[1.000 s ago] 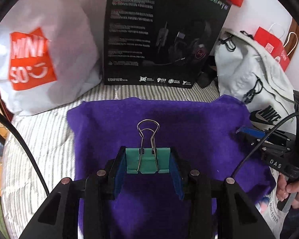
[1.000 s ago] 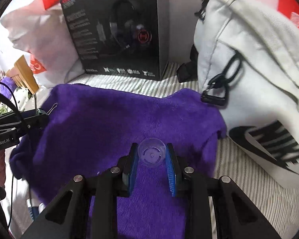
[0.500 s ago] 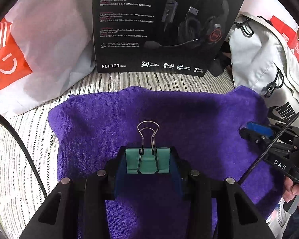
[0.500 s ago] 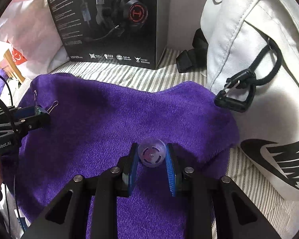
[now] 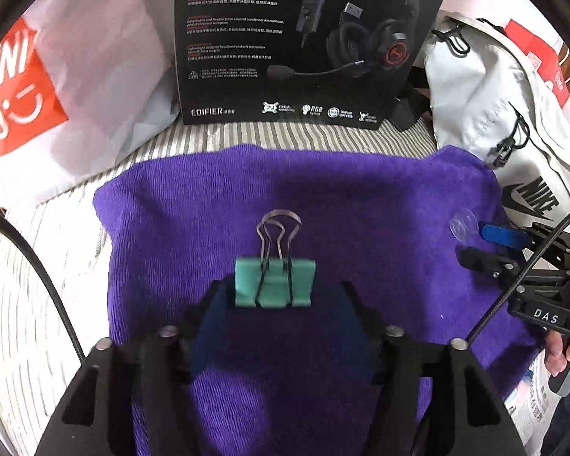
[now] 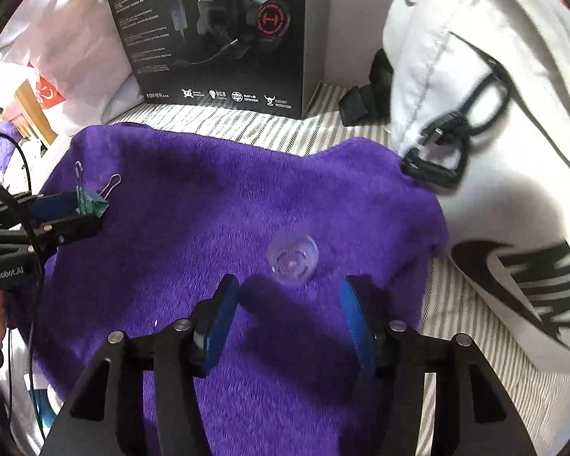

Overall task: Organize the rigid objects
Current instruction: 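Carry the clip and cup onto the purple towel while both tools open to release, then grasp the white-and-blue bottle with the left tool while the right tool grasps the pink-and-blue jar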

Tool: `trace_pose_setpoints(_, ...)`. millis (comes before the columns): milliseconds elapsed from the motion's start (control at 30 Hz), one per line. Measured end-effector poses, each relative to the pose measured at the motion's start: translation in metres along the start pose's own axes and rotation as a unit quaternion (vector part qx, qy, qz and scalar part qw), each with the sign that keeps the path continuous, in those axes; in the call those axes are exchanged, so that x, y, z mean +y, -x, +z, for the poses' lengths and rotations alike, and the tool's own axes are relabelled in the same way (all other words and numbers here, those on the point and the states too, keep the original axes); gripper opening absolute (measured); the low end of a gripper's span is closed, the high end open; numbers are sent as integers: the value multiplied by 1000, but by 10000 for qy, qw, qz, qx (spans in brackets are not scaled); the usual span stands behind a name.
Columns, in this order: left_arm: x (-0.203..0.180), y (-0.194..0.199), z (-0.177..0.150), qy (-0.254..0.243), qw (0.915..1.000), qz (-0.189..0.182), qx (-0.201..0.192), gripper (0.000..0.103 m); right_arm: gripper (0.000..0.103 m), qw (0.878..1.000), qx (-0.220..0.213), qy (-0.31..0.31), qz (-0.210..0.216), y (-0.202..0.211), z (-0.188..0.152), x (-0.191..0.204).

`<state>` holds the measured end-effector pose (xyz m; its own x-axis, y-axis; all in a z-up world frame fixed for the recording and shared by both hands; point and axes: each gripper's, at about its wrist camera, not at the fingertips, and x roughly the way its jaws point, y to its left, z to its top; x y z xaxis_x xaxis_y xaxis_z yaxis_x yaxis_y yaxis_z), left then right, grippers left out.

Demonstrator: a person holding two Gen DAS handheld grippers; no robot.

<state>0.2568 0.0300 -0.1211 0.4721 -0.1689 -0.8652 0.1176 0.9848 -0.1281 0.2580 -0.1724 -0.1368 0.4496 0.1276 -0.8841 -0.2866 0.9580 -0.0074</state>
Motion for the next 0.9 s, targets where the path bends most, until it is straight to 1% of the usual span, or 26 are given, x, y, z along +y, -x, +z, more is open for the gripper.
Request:
trace_pose_setpoints(67,0,3,-5,27,10000,66,36,62,55,10000,-26,-70,-24,7,-5,-1)
trace_pose_setpoints(167,2,15,-13,93,9999,35,-35,62,56,9998,-98,-152,1,22,-16,-2)
trace_pose_setpoints(333,-5,55,-29,-29,9995,124,-277,62,56,9988,-321,-368,27,62,-40,-1)
trace_pose_setpoints(433,-14,86,-48,-114,9989,71,-442,63,58,9978,-482,-458,49,87,-58,1)
trace_pose_setpoints(467,-18,94,-55,-147,9987,45,-476,66,59,9975,-509,-481,51,92,-61,2)
trace_pose_setpoints(567,-27,112,-77,-177,9984,78,-537,67,60,9961,-645,-603,53,113,-81,3)
trace_pose_setpoints(700,-32,125,-104,-90,9987,-34,-508,67,61,9944,-749,-739,50,134,-104,3)
trace_pose_setpoints(833,-40,119,-129,27,9995,-57,-317,68,61,9930,-827,-844,-4,146,-125,7)
trace_pose_setpoints(900,-40,113,-140,129,9995,-130,-240,68,61,9923,-844,-911,0,151,-138,8)
